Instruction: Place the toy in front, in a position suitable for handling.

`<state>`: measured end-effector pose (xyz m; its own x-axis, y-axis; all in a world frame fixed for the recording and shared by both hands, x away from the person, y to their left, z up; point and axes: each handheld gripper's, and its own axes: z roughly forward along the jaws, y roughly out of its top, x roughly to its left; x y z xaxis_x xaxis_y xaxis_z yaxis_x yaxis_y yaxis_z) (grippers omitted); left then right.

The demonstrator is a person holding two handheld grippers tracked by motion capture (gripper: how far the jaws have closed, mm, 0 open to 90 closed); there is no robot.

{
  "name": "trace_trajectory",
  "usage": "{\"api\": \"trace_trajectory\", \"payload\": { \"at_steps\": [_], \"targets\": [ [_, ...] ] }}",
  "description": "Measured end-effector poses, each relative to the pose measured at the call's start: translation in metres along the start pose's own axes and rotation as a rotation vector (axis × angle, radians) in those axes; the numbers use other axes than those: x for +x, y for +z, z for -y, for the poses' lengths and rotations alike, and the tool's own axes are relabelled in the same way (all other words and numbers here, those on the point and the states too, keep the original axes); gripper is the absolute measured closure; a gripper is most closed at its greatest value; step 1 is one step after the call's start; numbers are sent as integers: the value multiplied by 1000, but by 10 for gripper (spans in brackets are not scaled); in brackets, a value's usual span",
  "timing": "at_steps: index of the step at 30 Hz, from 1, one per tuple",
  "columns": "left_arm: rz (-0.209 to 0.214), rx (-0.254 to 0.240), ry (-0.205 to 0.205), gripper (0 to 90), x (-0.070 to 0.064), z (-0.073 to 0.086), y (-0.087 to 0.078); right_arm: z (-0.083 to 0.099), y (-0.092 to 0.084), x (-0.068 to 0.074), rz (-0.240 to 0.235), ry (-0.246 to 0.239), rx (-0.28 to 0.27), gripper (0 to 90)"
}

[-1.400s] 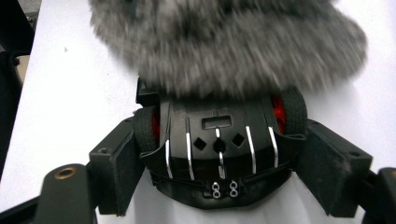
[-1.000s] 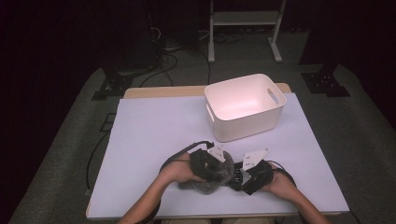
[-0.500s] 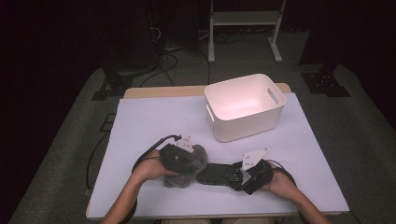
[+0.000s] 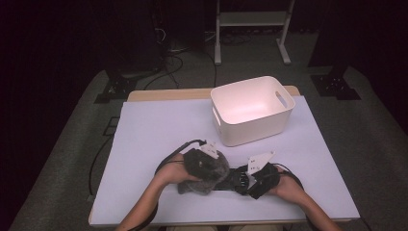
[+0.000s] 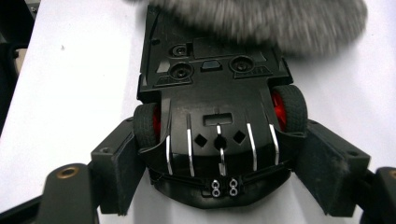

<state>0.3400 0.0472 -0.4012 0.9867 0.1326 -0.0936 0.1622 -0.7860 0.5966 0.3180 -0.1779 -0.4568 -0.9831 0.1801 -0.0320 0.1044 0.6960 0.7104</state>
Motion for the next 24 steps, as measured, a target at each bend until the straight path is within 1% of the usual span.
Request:
{"api": "trace_trajectory", "payload": {
  "at_steps": [1, 3, 5, 6, 9, 10, 12, 13, 15, 19, 22, 24],
  "targets": [
    [6, 0, 9, 750, -1, -5, 3, -1, 0, 1, 1, 10, -1, 216],
    [23, 6, 41, 749, -5, -17, 12, -1, 1, 1, 6, 7, -1, 217],
    [35, 11, 64, 749, -8, -26, 18, 0, 1, 1, 5, 10, 2, 217],
    [42, 9, 70, 748, -11, -30, 22, 0, 2, 1, 2, 19, -2, 218],
    [75, 0, 88, 747, -17, -35, 26, 3, 2, 0, -7, 40, -12, 218],
    [79, -4, 94, 746, -19, -36, 27, 3, 2, 1, -8, 44, -16, 218],
    [57, -5, 99, 746, -19, -38, 29, 2, 2, 0, -3, 45, -20, 218],
    [47, -13, 98, 747, -18, -39, 30, 2, 2, 0, -7, 59, -21, 218],
    [23, -25, 90, 747, -16, -40, 31, 3, 2, -1, -14, 78, -28, 218],
    [-16, -42, 70, 745, -13, -40, 32, 4, 2, -1, -24, 90, -35, 218],
    [-10, -36, 72, 746, -12, -38, 30, 4, 2, -2, -19, 88, -37, 218],
    [-3, -19, 85, 751, -14, -34, 28, 4, 2, -1, -15, 76, -32, 220]
  ]
}}
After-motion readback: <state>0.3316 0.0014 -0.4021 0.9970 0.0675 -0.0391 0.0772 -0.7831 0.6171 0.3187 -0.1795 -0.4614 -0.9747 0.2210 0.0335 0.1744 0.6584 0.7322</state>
